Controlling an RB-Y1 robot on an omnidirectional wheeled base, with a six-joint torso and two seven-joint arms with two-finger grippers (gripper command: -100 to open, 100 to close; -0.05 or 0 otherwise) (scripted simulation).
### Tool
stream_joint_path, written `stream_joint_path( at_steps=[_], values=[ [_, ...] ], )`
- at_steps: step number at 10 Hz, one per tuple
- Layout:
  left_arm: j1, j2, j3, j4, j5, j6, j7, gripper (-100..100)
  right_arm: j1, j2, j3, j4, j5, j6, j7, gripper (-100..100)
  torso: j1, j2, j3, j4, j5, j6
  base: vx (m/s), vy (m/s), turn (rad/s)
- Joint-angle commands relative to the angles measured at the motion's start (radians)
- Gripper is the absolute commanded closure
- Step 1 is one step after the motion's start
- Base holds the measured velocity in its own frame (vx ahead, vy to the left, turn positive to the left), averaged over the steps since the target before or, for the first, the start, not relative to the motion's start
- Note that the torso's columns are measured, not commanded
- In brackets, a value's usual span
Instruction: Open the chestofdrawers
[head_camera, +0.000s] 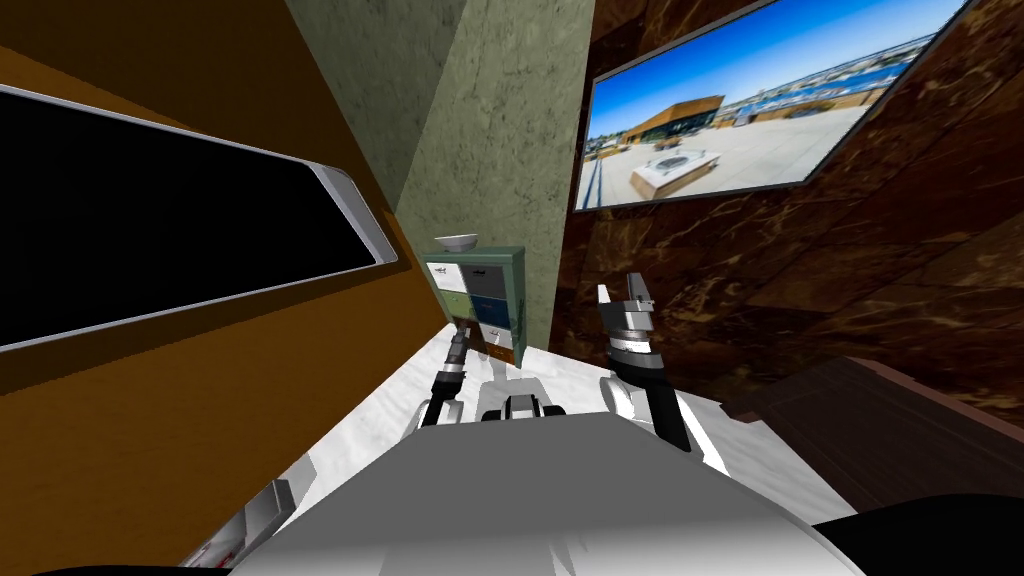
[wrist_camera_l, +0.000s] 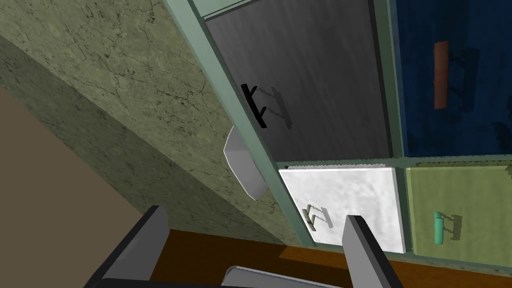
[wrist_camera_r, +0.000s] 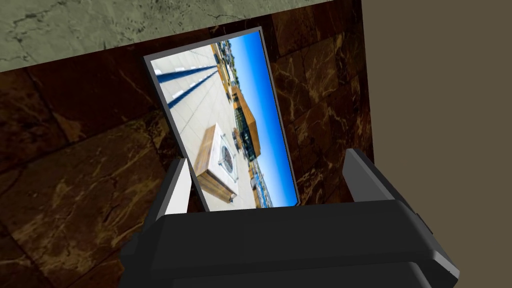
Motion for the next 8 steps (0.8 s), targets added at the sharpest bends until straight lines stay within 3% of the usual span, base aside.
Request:
stream_joint_path(
  at_steps=[1, 8],
  values=[
    [-0.021, -0.004, -0.004, 0.049, 0.0, 0.002, 0.001, -100, 0.0, 0.0, 0.0, 0.0, 0.0, 0.0, 0.0, 0, 0.001, 0.001, 0.001, 0.0, 0.0, 0.0, 0.088, 0.005, -0.043],
    [-0.082, -0.008, -0.021, 0.203, -0.005, 0.004, -0.002, -100, 0.0, 0.0, 0.0, 0.0, 0.0, 0.0, 0.0, 0, 0.001, -0.002, -0.001, 0.0, 0.0, 0.0, 0.105, 0.011, -0.05]
  ],
)
